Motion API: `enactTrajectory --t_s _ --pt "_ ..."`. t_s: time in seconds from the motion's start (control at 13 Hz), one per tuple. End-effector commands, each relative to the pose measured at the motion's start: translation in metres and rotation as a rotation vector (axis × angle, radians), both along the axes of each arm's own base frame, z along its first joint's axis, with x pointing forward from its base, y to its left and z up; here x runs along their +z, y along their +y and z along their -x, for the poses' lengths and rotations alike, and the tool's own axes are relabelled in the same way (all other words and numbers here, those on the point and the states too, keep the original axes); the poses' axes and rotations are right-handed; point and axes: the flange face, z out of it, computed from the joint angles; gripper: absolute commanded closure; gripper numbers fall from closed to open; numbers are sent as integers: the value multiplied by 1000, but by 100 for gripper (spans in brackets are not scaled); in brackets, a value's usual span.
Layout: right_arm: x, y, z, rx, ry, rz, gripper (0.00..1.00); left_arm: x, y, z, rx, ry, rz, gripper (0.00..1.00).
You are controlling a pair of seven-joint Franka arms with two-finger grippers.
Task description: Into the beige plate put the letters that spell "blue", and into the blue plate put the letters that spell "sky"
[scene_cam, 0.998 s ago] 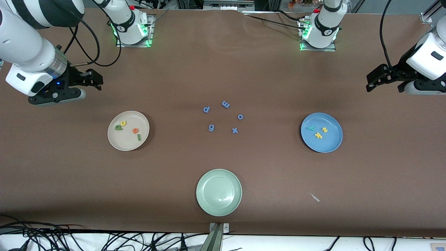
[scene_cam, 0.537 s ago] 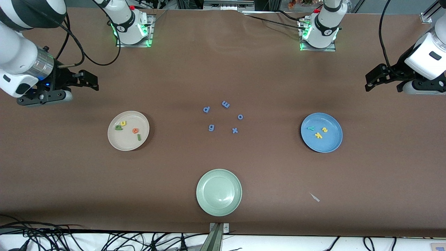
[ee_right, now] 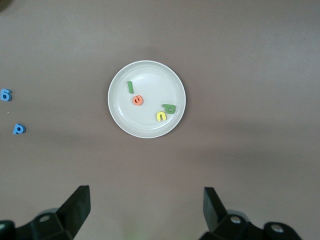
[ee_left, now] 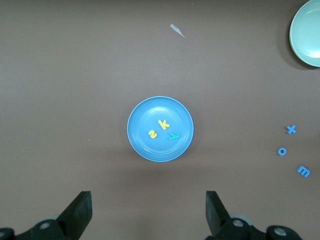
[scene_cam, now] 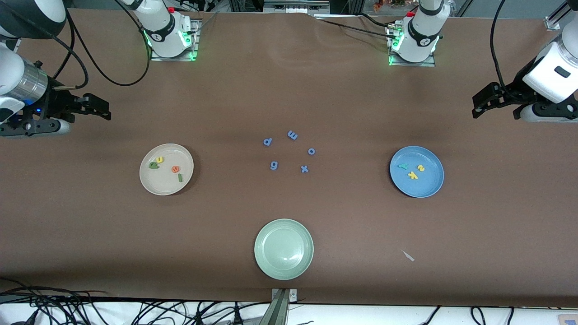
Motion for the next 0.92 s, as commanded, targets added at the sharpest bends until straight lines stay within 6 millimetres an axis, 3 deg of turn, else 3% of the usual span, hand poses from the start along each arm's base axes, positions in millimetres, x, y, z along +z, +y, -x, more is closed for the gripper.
enactTrajectory --t_s 0.0,0.08,0.84 --pt "7 0 -5 10 -7 9 0 6 -1 5 -18 -4 9 0" --pt "14 2 -6 16 -19 11 0 6 -1 5 -18 -4 9 0" --pt "10 3 -10 15 -13 11 0 4 2 4 -16 -2 -8 0"
